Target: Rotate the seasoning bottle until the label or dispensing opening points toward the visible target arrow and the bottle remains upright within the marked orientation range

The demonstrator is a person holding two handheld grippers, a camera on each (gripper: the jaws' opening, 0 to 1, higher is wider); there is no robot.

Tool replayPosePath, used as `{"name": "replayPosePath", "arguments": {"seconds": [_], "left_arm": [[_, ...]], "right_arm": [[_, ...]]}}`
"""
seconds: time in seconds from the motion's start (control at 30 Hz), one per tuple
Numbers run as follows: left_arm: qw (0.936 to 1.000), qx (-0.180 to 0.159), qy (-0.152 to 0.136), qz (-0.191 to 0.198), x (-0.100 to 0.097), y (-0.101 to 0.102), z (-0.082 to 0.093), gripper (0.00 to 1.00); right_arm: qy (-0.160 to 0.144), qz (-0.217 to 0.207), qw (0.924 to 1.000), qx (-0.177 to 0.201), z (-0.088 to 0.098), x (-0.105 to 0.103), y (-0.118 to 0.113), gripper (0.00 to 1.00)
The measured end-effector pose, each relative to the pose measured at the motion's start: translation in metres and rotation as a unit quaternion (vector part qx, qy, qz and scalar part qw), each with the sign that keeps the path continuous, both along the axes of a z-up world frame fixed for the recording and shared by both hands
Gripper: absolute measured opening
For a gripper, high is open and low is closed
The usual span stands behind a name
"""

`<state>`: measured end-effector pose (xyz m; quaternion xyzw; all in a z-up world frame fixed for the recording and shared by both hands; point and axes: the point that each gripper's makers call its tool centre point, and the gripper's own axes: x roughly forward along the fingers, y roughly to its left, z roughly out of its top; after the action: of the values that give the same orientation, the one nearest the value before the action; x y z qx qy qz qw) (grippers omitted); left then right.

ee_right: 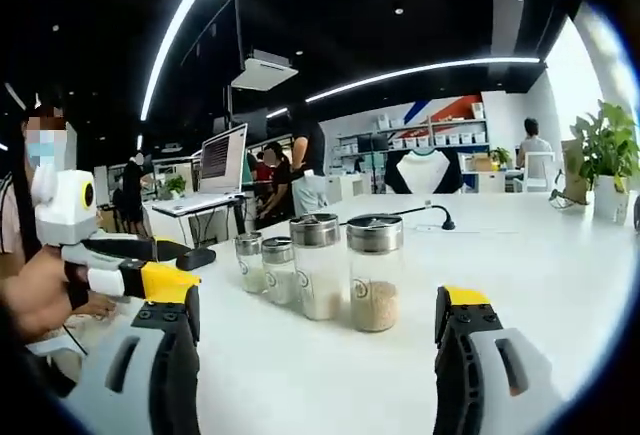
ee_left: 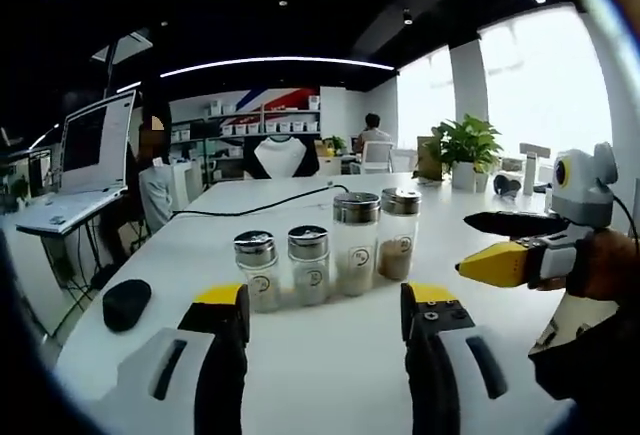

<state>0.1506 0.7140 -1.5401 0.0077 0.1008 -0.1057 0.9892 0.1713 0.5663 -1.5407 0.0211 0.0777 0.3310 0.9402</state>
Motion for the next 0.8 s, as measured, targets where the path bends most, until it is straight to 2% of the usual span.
{"name": "replayPosePath", "arguments": {"seconds": [0.17, 0.23, 0.37, 0.5, 0.67, 0.8], "left_arm": [[0.9999, -0.002, 0.003, 0.015, -0.004, 0.004, -0.002, 0.83], [0.9998, 0.001, 0.003, 0.018, -0.004, 0.005, -0.002, 0.89], [0.9996, 0.014, 0.006, 0.025, -0.004, 0.007, 0.000, 0.93], [0.9994, 0.016, 0.001, 0.030, -0.008, 0.010, 0.007, 0.93], [0.9995, 0.019, 0.000, 0.026, -0.011, 0.006, 0.008, 0.92], [0.9995, 0.023, -0.002, 0.023, -0.013, 0.002, 0.010, 0.92]], "right_arm": [[0.015, -0.006, 0.9998, 0.006, 0.000, -0.014, -0.008, 0.99], [0.012, -0.007, 0.9999, 0.010, 0.005, -0.015, -0.009, 0.99], [-0.002, -0.019, 0.9997, 0.014, 0.017, -0.011, -0.013, 0.99], [-0.004, -0.020, 0.9997, 0.013, 0.021, -0.015, -0.013, 0.99], [0.014, -0.019, 0.9996, 0.012, 0.015, -0.019, -0.014, 0.99], [0.015, -0.025, 0.9995, 0.011, 0.014, -0.018, -0.018, 0.99]]}}
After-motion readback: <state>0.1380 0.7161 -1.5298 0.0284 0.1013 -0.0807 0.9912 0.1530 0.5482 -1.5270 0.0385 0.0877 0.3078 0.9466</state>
